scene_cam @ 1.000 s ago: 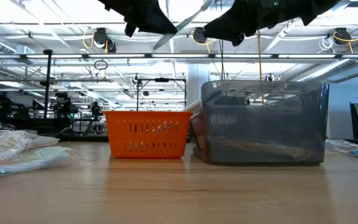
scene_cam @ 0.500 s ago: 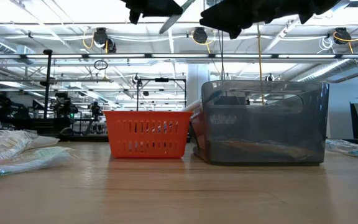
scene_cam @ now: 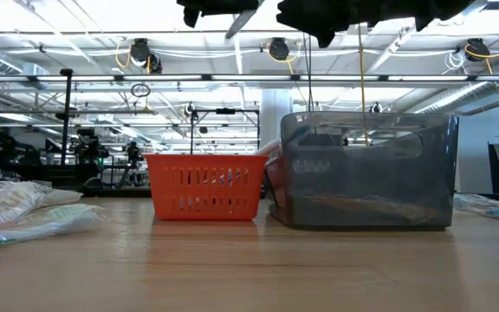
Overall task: Pick & Place Toothbrushes
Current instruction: Put the green toothbrush into the white bin
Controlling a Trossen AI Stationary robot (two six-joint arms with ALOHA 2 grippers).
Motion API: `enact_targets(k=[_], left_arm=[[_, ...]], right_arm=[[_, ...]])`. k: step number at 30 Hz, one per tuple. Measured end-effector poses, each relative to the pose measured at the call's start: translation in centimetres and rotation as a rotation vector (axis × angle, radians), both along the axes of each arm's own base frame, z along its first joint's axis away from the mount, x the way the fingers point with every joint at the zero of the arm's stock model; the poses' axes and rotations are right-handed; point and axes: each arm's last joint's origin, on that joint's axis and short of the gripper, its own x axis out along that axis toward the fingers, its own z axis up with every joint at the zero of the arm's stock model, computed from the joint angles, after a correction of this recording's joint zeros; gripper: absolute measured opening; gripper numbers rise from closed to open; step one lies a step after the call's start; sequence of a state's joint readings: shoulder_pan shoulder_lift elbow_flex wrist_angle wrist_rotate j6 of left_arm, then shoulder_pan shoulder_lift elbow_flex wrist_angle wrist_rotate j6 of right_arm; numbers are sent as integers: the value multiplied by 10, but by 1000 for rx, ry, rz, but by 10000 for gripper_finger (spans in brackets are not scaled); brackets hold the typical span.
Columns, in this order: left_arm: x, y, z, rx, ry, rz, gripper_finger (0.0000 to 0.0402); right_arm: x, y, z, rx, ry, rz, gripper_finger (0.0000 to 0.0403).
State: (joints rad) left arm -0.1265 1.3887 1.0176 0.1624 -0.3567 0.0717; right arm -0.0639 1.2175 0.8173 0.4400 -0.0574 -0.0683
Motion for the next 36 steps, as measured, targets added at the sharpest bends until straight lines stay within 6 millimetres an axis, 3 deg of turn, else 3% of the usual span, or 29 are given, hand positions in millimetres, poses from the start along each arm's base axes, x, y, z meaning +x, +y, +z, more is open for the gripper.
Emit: enact_targets(k=[11, 19, 36], left_arm=[[25, 1, -24, 33, -6, 5, 5], [24, 5, -23, 56, 0, 52, 6], [26, 6, -22, 24, -32, 32, 6]], right_arm=[[0, 1, 1, 5, -11, 49, 130], [0, 1, -2, 9, 23, 48, 130], [0, 1, 7, -1, -74, 50, 130]])
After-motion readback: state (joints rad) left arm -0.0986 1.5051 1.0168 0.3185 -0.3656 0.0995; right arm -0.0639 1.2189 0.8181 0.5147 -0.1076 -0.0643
